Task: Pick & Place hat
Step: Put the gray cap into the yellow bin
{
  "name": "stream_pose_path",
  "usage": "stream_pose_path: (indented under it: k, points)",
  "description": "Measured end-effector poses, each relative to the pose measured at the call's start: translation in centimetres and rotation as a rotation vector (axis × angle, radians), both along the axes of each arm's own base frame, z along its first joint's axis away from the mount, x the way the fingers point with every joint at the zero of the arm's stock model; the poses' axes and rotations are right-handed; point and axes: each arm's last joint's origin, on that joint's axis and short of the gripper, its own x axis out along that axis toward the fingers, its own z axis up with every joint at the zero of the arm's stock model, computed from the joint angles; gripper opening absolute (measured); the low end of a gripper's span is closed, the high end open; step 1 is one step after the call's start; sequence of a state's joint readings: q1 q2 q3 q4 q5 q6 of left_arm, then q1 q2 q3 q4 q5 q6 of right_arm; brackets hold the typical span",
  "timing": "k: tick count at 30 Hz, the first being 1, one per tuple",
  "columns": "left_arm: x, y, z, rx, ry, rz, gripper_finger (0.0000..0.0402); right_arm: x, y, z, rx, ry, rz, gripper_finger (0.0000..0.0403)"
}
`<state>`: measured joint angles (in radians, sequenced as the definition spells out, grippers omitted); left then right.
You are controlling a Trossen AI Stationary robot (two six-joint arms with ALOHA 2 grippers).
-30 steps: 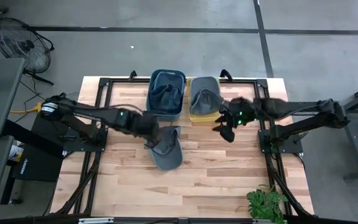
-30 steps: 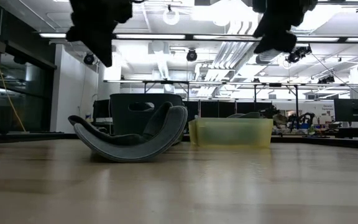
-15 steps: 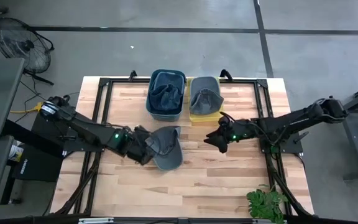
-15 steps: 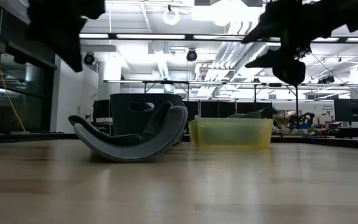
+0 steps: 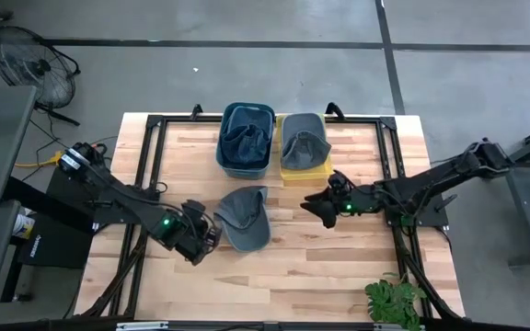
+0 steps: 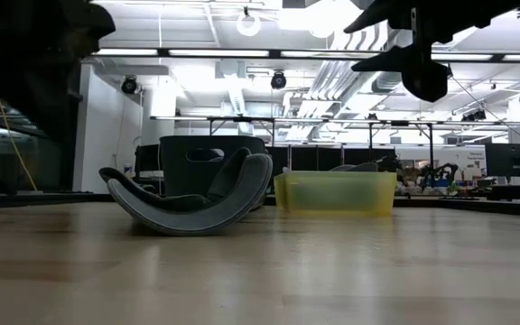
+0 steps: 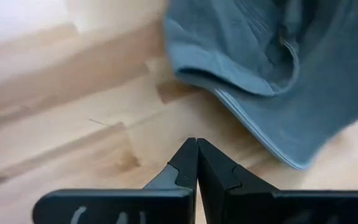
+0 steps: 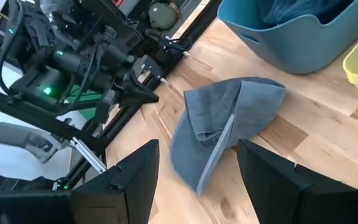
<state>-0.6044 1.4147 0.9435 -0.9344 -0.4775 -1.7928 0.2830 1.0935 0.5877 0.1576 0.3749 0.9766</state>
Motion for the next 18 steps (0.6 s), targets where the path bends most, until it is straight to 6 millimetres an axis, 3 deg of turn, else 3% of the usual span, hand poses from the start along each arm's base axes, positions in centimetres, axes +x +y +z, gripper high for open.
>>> stream_pose_path:
  k: [10,18]
  points:
    - [-0.8,-1.3,-4.3,-0.119,-0.256,0.081,0.0001,-0.4,1.3,0.0,-0.007,-0.003,0.012,0.0211]
    - [-3.5,-2.2,-7.4,-0.189,-0.544,0.219,0.0001,-0.6,1.7,-0.2,-0.052,0.016,0.029,0.0211]
